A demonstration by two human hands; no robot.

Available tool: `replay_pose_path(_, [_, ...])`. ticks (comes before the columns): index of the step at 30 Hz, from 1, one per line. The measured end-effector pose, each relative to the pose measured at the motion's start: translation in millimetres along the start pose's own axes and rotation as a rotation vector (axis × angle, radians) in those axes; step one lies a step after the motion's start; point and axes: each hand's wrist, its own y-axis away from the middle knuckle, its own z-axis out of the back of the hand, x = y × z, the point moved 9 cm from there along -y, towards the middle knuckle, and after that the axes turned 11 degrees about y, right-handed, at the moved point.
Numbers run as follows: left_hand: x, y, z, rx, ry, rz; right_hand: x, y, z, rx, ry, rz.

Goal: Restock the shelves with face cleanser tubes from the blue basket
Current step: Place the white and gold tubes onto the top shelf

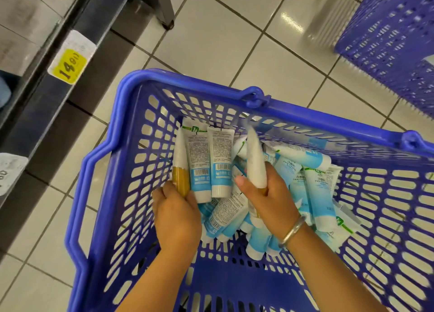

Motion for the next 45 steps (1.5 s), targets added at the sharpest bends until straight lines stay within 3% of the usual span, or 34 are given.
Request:
replay_pose_path(4, [-4.5, -20.9, -1.0, 0.021, 0.138, 0.028, -23.5, 14.5, -13.2, 0.096, 0.013, -0.082])
replay_pose_path(9, [-8.6, -36.6, -5.6, 0.112, 0.173, 0.049, -43.3, 15.3, -10.3, 0.066, 0.19, -0.088])
replay_pose_path(15, [8.7, -18.7, -11.9, 0.194, 0.309, 0.194, -53.1, 11.1, -23.7, 0.108, -0.067, -0.262])
replay_pose_path(18, [7.3, -7.8, -0.2, 0.186, 0.413, 0.177, -44.7, 11.1, -16.0, 0.045, -0.111, -0.295])
replay_pose_path(24, [-0.4, 41.0, 26.7, 0.347, 0.711, 0.191, -23.9, 51.9, 10.7, -0.078, -0.21, -0.385])
replay_pose_path(31, [-55.3, 104.7, 97.1, 0.42, 0.874, 0.203, 62.0, 112.1, 44.9, -0.18, -0.347, -0.325])
replay_pose_path(37, [-118.7, 156.7, 204.2, 0.438, 0.931, 0.06, 174.8, 170.0, 68.5, -0.284, -0.453, -0.228])
replay_pose_path(45, [-179.0, 246.1, 348.5, 0.436, 1.161, -0.185, 350.7, 249.0, 100.4, -0.209, -0.366, 0.01])
